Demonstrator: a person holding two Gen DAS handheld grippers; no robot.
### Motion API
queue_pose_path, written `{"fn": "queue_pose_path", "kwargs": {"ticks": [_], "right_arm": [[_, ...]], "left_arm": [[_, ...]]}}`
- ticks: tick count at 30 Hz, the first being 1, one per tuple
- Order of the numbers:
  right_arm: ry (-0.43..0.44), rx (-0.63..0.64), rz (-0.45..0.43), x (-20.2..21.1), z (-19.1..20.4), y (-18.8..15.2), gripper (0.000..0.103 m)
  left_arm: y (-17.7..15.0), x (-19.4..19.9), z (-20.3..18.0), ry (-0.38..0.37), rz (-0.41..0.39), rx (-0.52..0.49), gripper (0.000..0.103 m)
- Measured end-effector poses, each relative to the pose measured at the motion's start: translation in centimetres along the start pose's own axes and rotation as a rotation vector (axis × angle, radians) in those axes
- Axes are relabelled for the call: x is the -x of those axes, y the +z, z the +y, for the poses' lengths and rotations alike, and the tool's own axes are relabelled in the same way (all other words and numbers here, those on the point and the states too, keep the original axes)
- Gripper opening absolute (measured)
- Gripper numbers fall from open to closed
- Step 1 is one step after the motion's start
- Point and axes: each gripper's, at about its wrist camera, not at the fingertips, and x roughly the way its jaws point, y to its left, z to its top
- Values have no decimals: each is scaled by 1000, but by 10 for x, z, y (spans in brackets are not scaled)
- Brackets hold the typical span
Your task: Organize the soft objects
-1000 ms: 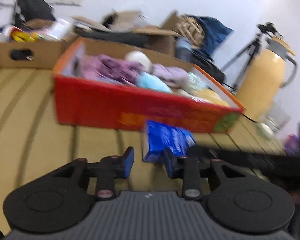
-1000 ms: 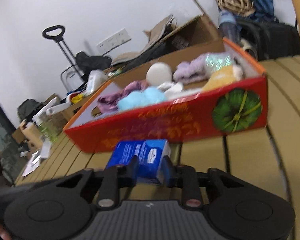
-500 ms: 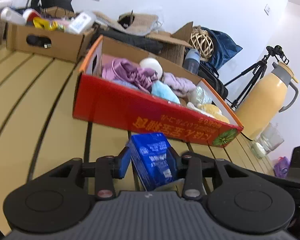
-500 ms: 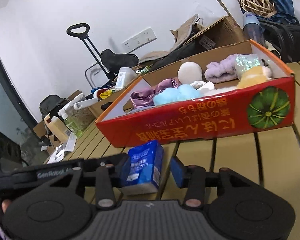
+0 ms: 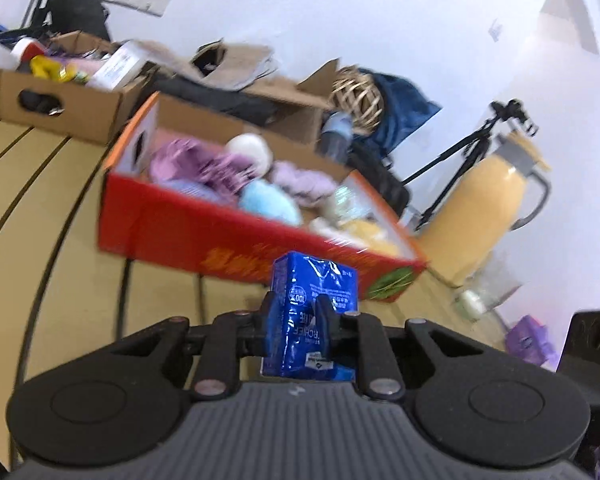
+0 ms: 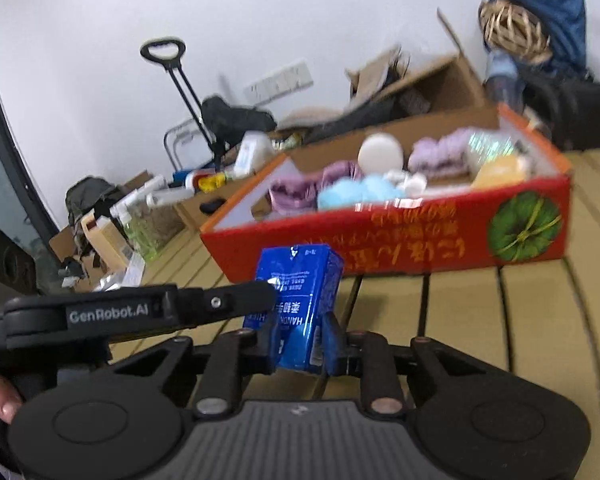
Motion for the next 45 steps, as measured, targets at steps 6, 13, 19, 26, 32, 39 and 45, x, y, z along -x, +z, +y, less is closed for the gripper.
{"fn": "queue_pose_path", "kwargs": {"ticks": [6, 13, 19, 26, 32, 39, 45], "right_arm": [[-13, -6, -113, 37, -13, 55, 20], [-83, -30, -50, -8, -69, 134, 20], [-152, -61, 171, -99, -119, 150, 17], [-232, 75, 256, -135, -110, 143, 16], [-258, 85, 201, -97, -97, 156, 20], [-303, 190, 86, 7, -62, 180, 38], [-414, 179, -113, 69, -43, 165, 90]], "left_arm": [[50, -8, -51, -58, -47, -44, 20], [110, -107, -61, -42, 35, -3, 20], [110, -203, -31, 93, 188, 39, 20], [107, -205, -25, 126, 210, -44, 21], [121, -143, -32, 139, 151, -133, 25], [128, -34, -25, 294, 48, -296, 45], [121, 43, -25, 445, -198, -286, 90]]}}
